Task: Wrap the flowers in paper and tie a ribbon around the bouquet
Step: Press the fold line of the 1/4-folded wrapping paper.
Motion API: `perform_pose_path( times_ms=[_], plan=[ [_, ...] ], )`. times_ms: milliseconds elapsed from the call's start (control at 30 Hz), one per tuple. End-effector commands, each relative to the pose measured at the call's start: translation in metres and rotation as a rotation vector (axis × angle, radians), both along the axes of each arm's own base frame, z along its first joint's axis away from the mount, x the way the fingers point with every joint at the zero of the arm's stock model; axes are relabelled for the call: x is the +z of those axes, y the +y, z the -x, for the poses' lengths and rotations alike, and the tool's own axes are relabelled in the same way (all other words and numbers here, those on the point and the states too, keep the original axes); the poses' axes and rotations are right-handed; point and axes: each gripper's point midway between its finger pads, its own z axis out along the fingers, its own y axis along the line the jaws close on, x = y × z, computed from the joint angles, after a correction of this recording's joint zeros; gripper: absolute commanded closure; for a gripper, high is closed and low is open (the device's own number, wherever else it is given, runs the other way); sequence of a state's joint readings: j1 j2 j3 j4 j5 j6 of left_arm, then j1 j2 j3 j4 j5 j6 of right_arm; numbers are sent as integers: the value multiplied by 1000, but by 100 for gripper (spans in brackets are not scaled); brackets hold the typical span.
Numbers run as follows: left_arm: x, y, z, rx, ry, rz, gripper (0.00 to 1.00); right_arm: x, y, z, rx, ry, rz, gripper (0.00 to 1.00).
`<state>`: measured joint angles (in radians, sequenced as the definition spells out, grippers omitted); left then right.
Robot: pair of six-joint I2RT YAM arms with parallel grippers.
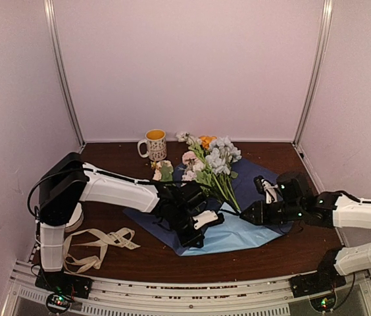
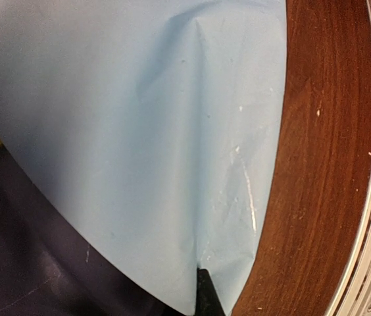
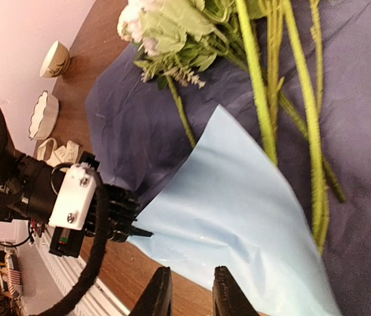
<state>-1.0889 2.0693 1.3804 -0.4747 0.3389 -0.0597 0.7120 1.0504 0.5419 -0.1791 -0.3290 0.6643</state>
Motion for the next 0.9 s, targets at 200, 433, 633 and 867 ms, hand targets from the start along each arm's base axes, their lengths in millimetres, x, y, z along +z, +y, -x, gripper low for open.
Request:
perform_pose_path(
  times_ms=[200, 433, 633, 867],
  plan=[
    [-2, 2, 0, 28, 22, -23, 79, -51, 34, 8, 48, 118, 7, 88],
    [43, 14, -22, 118, -140, 19, 51, -92, 12, 12, 2, 190, 160, 91],
    [44, 38, -24, 145, -200, -33, 49, -97, 2, 9, -37, 189, 217, 92],
    [51, 68, -40, 293, -204, -48, 49, -75, 33, 11, 62, 136, 144, 92]
  ],
)
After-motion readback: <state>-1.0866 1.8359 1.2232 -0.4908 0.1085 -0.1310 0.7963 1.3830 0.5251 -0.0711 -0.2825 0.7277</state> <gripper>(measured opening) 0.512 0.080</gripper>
